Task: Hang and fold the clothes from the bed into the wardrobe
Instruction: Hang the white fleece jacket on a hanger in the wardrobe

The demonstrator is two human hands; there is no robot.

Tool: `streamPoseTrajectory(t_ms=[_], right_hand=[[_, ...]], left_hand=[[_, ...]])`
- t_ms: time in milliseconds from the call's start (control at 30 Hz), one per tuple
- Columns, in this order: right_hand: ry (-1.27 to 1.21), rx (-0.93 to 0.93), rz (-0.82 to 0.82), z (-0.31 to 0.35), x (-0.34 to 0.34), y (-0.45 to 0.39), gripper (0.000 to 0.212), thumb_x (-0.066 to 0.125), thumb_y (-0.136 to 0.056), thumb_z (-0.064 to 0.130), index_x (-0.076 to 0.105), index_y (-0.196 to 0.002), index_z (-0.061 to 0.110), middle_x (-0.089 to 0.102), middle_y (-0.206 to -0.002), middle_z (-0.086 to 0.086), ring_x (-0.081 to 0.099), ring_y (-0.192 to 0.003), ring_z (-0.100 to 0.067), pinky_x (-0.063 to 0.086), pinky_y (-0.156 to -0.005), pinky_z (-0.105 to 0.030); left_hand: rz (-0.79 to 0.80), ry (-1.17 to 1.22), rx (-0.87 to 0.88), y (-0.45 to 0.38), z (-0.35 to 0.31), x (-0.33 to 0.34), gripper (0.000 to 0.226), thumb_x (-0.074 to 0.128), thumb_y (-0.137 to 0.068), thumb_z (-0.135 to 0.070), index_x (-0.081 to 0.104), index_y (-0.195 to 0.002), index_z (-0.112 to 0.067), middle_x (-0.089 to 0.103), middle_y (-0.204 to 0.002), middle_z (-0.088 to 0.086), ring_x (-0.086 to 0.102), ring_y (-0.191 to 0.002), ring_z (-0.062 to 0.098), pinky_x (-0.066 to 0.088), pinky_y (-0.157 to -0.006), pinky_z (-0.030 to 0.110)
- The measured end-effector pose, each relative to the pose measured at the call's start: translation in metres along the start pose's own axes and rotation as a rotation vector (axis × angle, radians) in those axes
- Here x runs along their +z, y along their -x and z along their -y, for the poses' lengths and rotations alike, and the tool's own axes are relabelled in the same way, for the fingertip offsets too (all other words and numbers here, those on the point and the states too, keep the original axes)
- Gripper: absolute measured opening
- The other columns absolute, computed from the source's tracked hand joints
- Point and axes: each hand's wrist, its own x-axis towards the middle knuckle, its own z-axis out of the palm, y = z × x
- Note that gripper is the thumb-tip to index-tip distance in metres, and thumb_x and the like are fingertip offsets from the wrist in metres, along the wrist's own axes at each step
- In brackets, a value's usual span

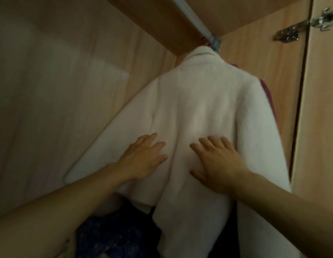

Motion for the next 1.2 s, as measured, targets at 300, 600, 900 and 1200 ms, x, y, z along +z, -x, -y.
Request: streamPoseTrajectory(t_ms=[300,600,900,1200], right_hand=[[-0.19,-0.031,-0.12,-0.018,-0.05,0.117,0.062,0.046,-0.091,0.06,0.036,-0.143,0.027,0.046,-0.144,0.002,0.041,-0.133,-0.023,0.03,-0.112,-0.042],[-0.376,0.04,0.013,-0.045,-0.057,0.257,0.073,0.04,-0.088,0.07,0.026,-0.149,0.032,0.03,-0.156,0.004,0.028,-0.142,-0.023,0.03,-0.113,-0.044],[-0.33,0.142,0.145,-0.055,-0.092,0.353,0.075,0.04,-0.086,0.072,0.02,-0.148,0.035,0.027,-0.156,0.002,0.027,-0.141,-0.027,0.03,-0.113,-0.05],[-0.187,0.382,0.335,-0.065,-0.14,0.492,0.076,0.042,-0.086,0.072,0.02,-0.151,0.038,0.015,-0.163,0.002,0.018,-0.147,-0.029,0.023,-0.117,-0.052]], left_hand=[[-0.028,-0.005,-0.08,0.092,-0.104,-0.065,0.056,0.029,-0.099,-0.059,0.039,-0.146,-0.03,0.031,-0.156,0.005,0.03,-0.14,0.028,0.029,-0.115,0.044],[0.127,-0.092,-0.026,0.199,-0.221,-0.086,0.055,0.029,-0.099,-0.058,0.039,-0.146,-0.032,0.031,-0.156,0.002,0.026,-0.141,0.024,0.03,-0.112,0.043],[0.178,0.045,0.101,0.242,-0.282,-0.11,0.072,0.015,-0.088,-0.07,0.046,-0.137,-0.027,0.045,-0.142,0.002,0.037,-0.133,0.024,0.035,-0.109,0.046],[0.279,0.38,0.251,0.282,-0.38,-0.075,0.071,0.016,-0.089,-0.072,0.034,-0.148,-0.036,0.025,-0.16,-0.005,0.027,-0.144,0.023,0.028,-0.116,0.048]])
